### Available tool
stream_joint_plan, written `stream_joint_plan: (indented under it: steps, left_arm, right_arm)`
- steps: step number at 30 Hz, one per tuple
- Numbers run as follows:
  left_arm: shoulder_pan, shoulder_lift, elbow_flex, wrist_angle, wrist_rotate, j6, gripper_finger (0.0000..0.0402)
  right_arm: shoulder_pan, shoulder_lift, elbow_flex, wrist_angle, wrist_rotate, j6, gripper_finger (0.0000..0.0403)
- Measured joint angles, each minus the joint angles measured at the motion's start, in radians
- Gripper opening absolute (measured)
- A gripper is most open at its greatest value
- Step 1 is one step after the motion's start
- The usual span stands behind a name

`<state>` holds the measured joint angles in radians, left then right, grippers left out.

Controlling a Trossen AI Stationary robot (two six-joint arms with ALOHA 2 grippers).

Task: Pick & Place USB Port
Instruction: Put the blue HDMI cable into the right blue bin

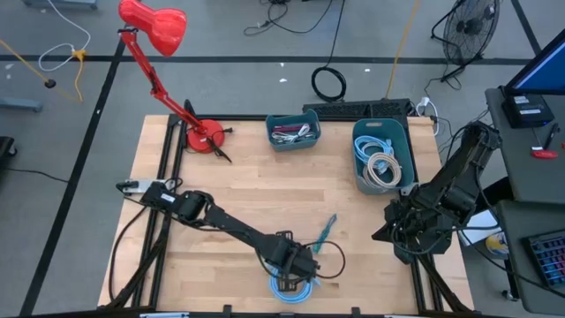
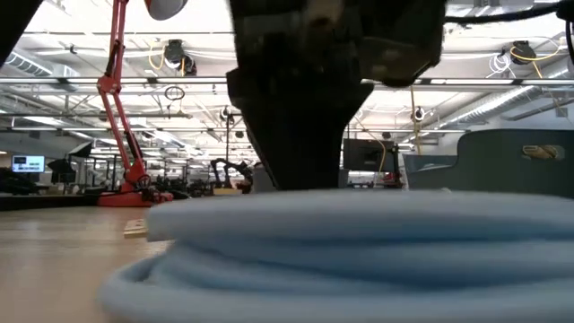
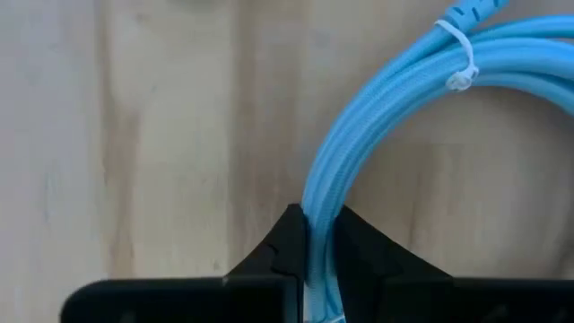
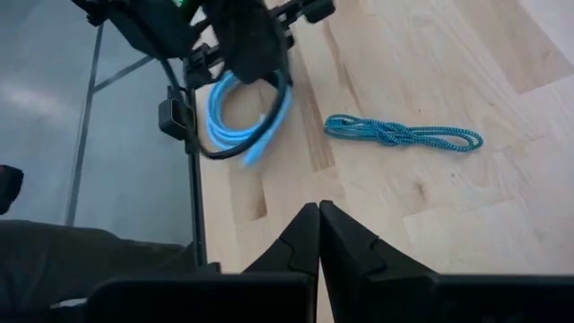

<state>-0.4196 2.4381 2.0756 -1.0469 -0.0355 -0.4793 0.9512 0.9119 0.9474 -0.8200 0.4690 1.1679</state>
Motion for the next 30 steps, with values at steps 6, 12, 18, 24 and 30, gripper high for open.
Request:
stream_joint_plan:
  steps: [6, 12, 18, 24, 30]
  left_arm:
    - [0.053, -0.053, -0.008, -0.032, -0.076, -0.083, 0.0033]
    - [0.143, -0.168, -0.005, -0.037, -0.125, -0.080, 0.0033]
    - [0.291, -0.279, -0.005, 0.021, -0.183, -0.021, 0.0033]
    - [0.477, -0.329, -0.005, 0.149, -0.091, 0.074, 0.0033]
    - [0.612, -0.326, 0.056, 0.186, 0.009, 0.181, 0.0033]
  right_arm:
    - [0.000, 0.000, 0.000, 0.001, 0.003, 0.000, 0.0000]
    - [0.000, 0.000, 0.000, 0.001, 0.005, 0.020, 0.0000]
    - [0.000, -0.001, 0.000, 0.017, 0.076, 0.051, 0.0000]
    - [0.000, -0.005, 0.000, 0.079, 0.231, 0.086, 0.0000]
    - [-0.001, -0.005, 0.000, 0.120, 0.402, 0.139, 0.0000]
